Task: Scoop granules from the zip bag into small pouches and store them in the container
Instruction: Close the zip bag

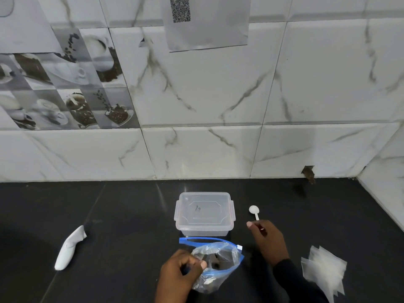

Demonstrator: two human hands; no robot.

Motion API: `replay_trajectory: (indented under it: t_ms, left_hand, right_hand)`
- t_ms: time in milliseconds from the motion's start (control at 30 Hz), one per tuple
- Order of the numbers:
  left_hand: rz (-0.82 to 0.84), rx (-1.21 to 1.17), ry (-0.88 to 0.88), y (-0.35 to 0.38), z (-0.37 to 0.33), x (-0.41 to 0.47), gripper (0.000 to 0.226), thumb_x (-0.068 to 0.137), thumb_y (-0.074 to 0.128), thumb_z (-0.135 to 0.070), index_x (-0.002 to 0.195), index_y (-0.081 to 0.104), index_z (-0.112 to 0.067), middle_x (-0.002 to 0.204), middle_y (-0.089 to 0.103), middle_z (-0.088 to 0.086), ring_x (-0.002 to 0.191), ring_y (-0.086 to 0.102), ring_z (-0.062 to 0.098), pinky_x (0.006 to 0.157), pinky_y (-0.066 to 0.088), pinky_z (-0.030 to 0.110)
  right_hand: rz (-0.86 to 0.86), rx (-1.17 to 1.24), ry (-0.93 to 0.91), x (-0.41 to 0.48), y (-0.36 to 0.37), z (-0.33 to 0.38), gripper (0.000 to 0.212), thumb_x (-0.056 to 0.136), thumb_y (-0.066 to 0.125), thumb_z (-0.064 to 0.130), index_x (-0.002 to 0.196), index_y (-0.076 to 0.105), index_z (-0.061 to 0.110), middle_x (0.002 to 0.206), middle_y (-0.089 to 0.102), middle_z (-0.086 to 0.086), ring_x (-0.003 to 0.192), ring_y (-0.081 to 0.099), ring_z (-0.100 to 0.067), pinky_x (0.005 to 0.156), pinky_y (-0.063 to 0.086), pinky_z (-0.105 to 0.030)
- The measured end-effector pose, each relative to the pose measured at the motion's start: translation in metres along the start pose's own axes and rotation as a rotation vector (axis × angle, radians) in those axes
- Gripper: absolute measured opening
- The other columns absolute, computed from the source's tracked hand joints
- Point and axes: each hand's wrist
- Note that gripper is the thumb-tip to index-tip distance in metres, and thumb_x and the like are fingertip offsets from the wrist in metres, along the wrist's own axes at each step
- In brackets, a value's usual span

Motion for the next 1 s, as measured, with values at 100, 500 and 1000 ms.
replay_trajectory:
  t_ms: [100, 500, 1000]
  left_hand:
    - [0.007, -0.001, 0.018, -0.002, 0.001, 0.003, 0.019, 0.074, 0.082, -0.011, 0.063, 0.074, -0.023, 0.079, 0.067, 0.005, 0.071, 0.066, 0.021, 0.069, 0.049, 0.025]
    - [-0.076, 0.014, 0.086, 0.000, -0.003, 0.008, 0.051, 0.064, 0.067, 0.017, 0.077, 0.078, -0.031, 0.087, 0.068, -0.006, 0.077, 0.066, 0.007, 0.070, 0.050, 0.014]
    - [-0.025, -0.428, -0.119, -0.012, 0.009, 0.004, 0.056, 0.081, 0.070, 0.013, 0.113, 0.063, -0.032, 0.062, 0.061, 0.010, 0.048, 0.052, 0.015, 0.045, 0.045, 0.024]
  right_hand:
    - [0.428, 0.233, 0.043, -0.039, -0.012, 0.032, 0.042, 0.073, 0.072, 0.056, 0.093, 0.075, 0.018, 0.079, 0.072, -0.005, 0.066, 0.064, -0.013, 0.057, 0.050, -0.030]
    - [0.239, -0.122, -0.274, -0.066, -0.004, 0.057, 0.031, 0.070, 0.064, -0.001, 0.064, 0.058, 0.028, 0.062, 0.061, 0.013, 0.057, 0.056, 0.000, 0.058, 0.041, -0.013]
    - [0.385, 0.445, -0.140, -0.075, -0.012, 0.047, 0.012, 0.086, 0.071, -0.005, 0.097, 0.077, -0.002, 0.074, 0.072, -0.016, 0.064, 0.066, -0.021, 0.062, 0.054, -0.028]
Point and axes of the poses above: each hand's wrist, its own x-axis towards the middle knuckle, its own y-axis out of the palm, z = x × y
